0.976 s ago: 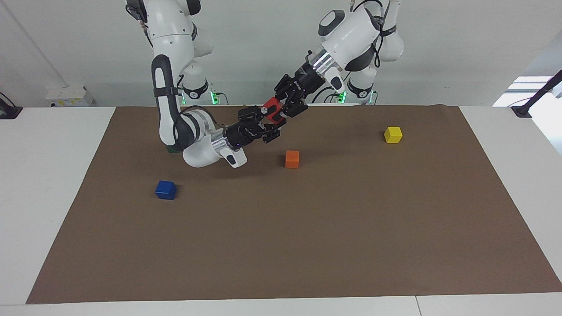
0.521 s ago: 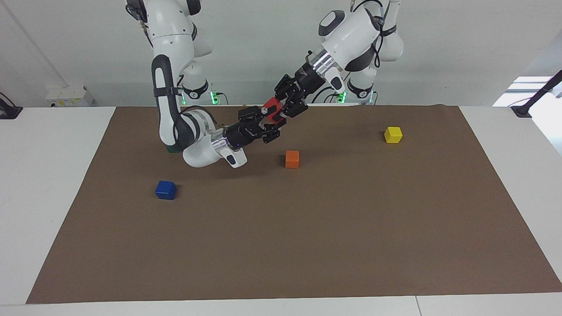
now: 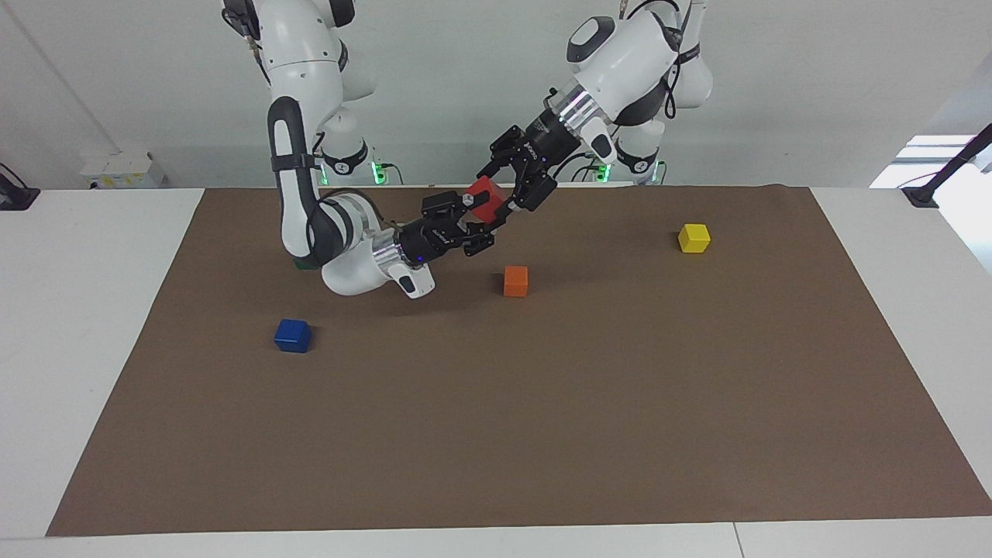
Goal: Transfer red block to right arm and stack on blue block
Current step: 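Open the left gripper and pull it back while the right gripper holds, then carry the red cube with the right gripper toward the blue cube, then move the red cube over the blue cube with the right gripper, then lower the red cube onto the blue cube and open the right gripper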
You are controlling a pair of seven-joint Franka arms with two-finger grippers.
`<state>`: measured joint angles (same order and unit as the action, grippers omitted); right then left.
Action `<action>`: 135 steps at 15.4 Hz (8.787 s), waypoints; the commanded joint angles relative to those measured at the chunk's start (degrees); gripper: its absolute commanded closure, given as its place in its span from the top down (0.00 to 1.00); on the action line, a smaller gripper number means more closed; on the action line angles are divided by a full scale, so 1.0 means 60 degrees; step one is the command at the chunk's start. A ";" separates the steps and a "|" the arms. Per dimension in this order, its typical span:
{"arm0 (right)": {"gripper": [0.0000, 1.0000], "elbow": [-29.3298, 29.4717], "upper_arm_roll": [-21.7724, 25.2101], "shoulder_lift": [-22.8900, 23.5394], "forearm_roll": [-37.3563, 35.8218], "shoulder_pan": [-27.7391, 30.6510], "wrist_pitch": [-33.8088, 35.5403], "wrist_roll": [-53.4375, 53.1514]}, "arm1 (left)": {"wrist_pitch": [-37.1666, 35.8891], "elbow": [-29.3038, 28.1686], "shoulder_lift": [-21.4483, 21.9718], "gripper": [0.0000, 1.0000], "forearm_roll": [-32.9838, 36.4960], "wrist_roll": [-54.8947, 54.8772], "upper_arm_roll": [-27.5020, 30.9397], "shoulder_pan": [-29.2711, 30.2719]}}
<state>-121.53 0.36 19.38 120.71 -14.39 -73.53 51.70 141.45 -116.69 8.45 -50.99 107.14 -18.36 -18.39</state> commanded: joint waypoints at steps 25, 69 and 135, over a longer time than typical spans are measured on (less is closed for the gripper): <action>0.00 0.2630 0.0086 -0.1487 -0.5918 0.1166 -0.5499 -0.6401 | -0.6198 0.1443 -0.0074 1.00 0.5695 -0.9752 0.0144 0.6009; 0.00 -0.0589 -0.0016 -0.3932 -2.1159 0.2236 -1.3819 -0.9628 | -0.9117 0.3467 -0.0456 1.00 0.8762 -1.7431 0.2019 0.4134; 0.00 -0.2172 -0.0002 -0.2820 -2.4616 0.2661 -1.4728 -1.3964 | -0.9250 0.3482 -0.0631 1.00 0.8762 -1.7344 0.3030 0.3270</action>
<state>-134.01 0.66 2.27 -25.13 1.11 -160.84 -30.36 86.57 -95.27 3.77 1.71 3.23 -0.80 1.73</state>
